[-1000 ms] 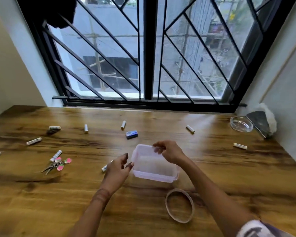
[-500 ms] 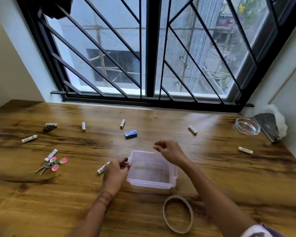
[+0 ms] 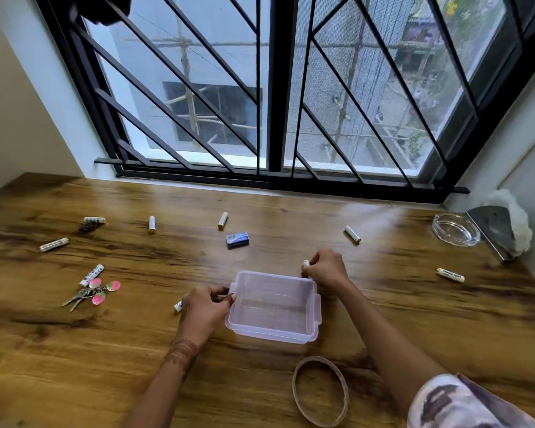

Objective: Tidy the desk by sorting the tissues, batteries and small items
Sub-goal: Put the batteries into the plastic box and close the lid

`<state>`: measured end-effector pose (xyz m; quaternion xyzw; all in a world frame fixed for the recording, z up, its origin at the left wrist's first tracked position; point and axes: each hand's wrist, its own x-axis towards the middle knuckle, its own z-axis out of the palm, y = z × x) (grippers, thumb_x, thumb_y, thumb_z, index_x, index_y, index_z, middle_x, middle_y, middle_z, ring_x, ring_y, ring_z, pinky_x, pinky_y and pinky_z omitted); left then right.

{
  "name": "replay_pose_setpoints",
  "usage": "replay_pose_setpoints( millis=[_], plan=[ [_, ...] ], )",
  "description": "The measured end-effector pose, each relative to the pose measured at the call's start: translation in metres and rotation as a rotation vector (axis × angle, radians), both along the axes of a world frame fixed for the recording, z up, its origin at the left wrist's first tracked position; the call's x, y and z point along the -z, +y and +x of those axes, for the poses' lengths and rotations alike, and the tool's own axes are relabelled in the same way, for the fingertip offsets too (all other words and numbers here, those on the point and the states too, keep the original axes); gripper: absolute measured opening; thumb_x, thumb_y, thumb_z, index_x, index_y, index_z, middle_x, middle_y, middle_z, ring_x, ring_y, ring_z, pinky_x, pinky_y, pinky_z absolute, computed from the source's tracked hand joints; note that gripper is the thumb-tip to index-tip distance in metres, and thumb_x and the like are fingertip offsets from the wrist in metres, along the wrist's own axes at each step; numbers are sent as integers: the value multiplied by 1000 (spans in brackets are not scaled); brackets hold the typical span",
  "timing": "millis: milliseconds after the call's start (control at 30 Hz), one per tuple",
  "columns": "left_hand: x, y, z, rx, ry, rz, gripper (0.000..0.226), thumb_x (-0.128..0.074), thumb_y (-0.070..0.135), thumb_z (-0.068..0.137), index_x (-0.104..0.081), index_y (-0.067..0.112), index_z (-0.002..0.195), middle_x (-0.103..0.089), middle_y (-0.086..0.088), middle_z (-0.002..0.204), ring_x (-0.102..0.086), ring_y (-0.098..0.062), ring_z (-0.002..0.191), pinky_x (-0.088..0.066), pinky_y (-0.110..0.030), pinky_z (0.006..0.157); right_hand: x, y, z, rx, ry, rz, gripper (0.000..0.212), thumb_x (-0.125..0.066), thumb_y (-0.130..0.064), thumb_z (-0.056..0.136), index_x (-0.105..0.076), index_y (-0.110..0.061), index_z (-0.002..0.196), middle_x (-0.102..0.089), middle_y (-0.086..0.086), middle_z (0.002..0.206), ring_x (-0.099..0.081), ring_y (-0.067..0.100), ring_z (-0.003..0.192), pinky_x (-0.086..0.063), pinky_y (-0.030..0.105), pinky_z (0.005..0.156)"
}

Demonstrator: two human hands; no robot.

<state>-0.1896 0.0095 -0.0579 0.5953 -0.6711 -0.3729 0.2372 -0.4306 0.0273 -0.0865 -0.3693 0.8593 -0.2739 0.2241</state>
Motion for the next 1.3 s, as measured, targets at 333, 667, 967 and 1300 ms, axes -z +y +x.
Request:
replay_pose_setpoints(
  millis=[333,667,967,1300],
  plan=[
    [-1,2,-3,-10,-53,-56,33,-67,22,82,-65,9,113,-70,-9,109,-58,-11,87,-45,-21,74,-2,-10,-65,174,420,-60,27,-52,-17,89,-54,0,110,-54,21,114,-47,34,108,-44,39,83],
    [3,0,-1,-32,-51,-43,34,-70,27,79,-68,9,107,-72,-7,103,-58,-8,79,-47,-20,73,5,-21,-91,22,476,-3,23,-39,9,86,-50,5,106,-54,27,111,-49,40,102,-42,43,80],
    [7,0,-1,-67,-34,-36,34,-71,26,78,-69,8,107,-72,-7,104,-59,-10,82,-51,-23,78,11,-18,-82,46,520,-79,10,-48,5,87,-52,1,95,-64,25,90,-58,40,85,-47,43,70],
    [12,3,10,-138,-102,-148,21,-62,29,85,-70,17,100,-72,-3,97,-63,-16,86,-54,-29,74,-38,9,5,114,-184,-467,34,-61,-4,85,-56,-7,119,-64,12,106,-61,25,96,-53,37,85]
  ],
)
